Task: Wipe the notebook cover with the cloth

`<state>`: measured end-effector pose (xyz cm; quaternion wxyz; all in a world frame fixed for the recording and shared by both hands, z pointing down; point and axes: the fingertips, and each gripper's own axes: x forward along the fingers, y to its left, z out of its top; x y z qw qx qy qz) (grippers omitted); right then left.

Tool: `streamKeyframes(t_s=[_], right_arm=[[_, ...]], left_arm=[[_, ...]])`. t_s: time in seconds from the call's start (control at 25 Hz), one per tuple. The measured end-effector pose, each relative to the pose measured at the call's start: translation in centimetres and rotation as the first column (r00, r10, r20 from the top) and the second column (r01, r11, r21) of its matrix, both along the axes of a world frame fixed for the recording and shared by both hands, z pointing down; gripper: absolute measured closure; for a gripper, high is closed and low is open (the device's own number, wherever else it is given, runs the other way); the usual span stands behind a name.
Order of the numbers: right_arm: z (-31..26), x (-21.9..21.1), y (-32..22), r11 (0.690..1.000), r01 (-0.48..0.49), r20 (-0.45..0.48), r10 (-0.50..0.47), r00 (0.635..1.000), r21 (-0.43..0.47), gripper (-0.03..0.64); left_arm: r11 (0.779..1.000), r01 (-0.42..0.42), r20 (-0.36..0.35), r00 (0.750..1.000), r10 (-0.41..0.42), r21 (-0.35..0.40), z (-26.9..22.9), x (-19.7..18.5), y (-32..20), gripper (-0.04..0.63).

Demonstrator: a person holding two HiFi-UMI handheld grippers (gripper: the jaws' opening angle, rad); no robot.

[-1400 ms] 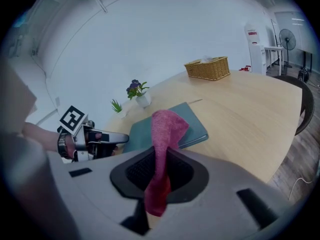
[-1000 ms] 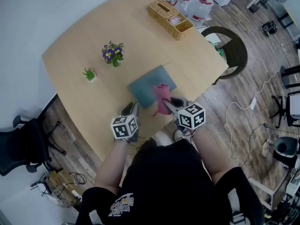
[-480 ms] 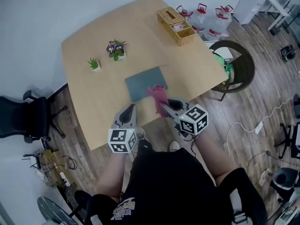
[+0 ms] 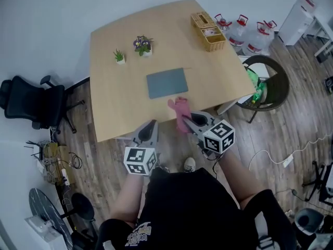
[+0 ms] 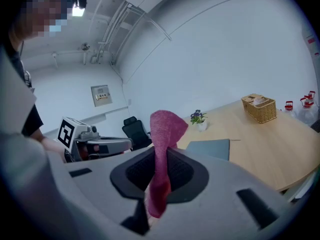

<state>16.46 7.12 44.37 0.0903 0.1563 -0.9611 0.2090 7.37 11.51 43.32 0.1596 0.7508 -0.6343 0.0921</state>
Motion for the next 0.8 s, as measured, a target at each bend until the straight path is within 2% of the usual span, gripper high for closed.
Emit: streamKeyframes(t_s=[0.16, 0.36, 0.8], right_arm=[[0.0, -0.4, 2.1, 1.0, 0.018, -0.005, -0.018, 1.0, -0.003, 0.561], [0.4, -1.5, 4.2, 1.0, 0.028, -0.012, -0.029, 1.0, -0.009, 0.561], [0.2, -4.0, 6.5, 0.998, -0.055, -0.033, 0.055, 0.998, -0.013, 0.561]], left_arm=[[0.999, 0.003, 0.009, 1.0, -0.002, -0.042, 1.2, 0.4, 1.9, 0.581], [0.999, -0.008, -0.012, 1.0, 0.008, -0.044, 1.5, 0.1, 3.9, 0.581], [0.994, -0.101, -0.052, 0.994, 0.099, -0.036, 1.9, -2.2, 5.8, 0.581]])
